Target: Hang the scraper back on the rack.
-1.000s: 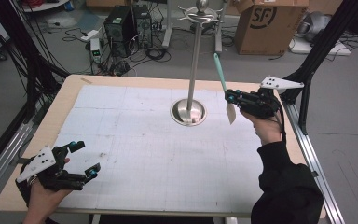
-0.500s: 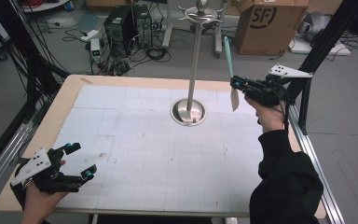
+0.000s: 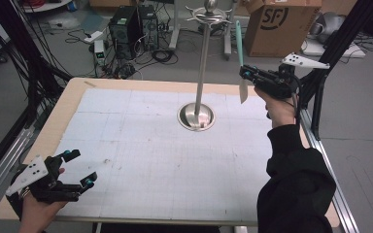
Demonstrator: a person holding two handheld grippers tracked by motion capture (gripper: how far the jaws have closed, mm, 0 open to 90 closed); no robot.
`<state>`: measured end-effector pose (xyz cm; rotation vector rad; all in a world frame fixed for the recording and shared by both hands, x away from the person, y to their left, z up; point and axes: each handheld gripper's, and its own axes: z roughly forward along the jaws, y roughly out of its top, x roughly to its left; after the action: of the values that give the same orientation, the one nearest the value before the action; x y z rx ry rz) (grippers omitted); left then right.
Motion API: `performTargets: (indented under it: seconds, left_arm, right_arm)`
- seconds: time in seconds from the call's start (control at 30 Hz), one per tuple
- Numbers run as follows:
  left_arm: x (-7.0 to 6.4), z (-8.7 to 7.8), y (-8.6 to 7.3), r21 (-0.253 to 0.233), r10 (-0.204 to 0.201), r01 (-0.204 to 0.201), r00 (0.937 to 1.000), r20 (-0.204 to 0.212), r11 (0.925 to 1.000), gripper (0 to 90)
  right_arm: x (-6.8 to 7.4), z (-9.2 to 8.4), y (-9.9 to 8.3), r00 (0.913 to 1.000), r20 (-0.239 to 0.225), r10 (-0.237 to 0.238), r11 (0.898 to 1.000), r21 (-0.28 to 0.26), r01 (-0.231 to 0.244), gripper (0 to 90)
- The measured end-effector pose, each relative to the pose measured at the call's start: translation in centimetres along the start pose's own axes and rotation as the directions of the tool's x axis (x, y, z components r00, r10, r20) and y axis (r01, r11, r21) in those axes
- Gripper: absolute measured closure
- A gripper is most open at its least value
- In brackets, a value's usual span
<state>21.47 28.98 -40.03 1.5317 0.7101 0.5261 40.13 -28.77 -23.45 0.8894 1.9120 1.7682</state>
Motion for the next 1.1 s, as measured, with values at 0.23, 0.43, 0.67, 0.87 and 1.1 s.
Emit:
performTargets:
  seconds: [0.23,0.43,0.67,0.87,1.1]
  left_arm:
    - [0.0,-0.1,-0.1,0.007,-0.001,0.001,1.0,0.002,1.0,2.5]
    - [0.0,-0.2,-0.1,0.002,-0.008,0.008,1.0,-0.003,1.0,2.5]
    - [0.0,-0.1,-0.3,0.009,-0.006,0.006,1.0,-0.002,0.9999,2.5]
    - [0.1,-0.1,-0.3,0.01,-0.01,0.01,0.9999,-0.004,0.9999,2.5]
    - [0.0,-0.2,-0.3,0.01,-0.01,0.01,0.9999,-0.005,0.9999,2.4]
  right_arm:
    - [-0.3,0.6,-0.2,0.9983,-0.02,0.056,0.998,-0.038,-0.056,80.5]
    - [-0.5,0.9,-0.3,0.9987,-0.015,0.049,0.999,-0.021,-0.049,80.5]
    - [-0.6,1.0,-0.4,0.9984,-0.023,0.051,0.998,-0.021,-0.052,80.5]
    - [-0.5,1.3,-0.5,0.9986,-0.024,0.047,0.999,-0.018,-0.047,80.5]
    - [-0.3,1.9,-0.6,0.9982,-0.036,0.048,0.999,-0.007,-0.049,80.5]
